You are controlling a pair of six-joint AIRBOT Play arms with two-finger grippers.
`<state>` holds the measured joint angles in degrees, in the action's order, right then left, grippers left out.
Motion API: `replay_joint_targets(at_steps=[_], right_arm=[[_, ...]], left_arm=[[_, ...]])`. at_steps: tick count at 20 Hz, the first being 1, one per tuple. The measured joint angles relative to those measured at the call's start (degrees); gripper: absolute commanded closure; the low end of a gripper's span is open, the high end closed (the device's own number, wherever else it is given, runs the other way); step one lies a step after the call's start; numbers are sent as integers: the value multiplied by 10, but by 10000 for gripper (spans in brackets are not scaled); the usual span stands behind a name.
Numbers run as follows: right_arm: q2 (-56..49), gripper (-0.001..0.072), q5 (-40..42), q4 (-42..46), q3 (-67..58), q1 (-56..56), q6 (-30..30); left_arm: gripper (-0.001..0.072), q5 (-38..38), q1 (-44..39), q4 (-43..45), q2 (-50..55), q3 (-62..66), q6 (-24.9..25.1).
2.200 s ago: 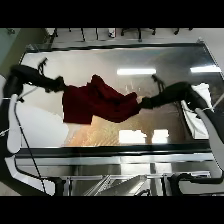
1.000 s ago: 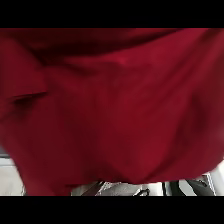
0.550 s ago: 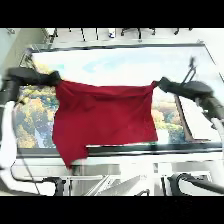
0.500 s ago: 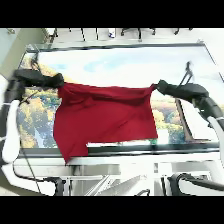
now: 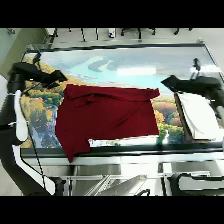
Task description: Fold the shirts.
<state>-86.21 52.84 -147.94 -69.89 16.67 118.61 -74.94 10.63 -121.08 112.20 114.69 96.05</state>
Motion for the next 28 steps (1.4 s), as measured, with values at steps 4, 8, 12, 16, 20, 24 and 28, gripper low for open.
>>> replay_joint_targets(at_steps=[4,8,12,16,20,24,28], right_arm=[[9,418,186,52,28,96,-3],[11,417,271,91,103,140,-9],[11,417,292,104,140,152,0],[11,416,297,108,150,153,4],[11,410,287,110,153,146,7],[11,272,280,125,153,144,14],[-2,272,268,162,155,142,15]], left_arm=[[-1,-125,79,0,-50,-115,26],[0,-121,137,0,-114,-313,78],[0,-83,172,-1,-137,-427,110],[1,-68,179,-16,-139,-465,129],[320,-67,155,-41,-122,-467,148],[606,-90,132,-44,-97,-461,160],[691,-122,131,-55,-86,-438,161]])
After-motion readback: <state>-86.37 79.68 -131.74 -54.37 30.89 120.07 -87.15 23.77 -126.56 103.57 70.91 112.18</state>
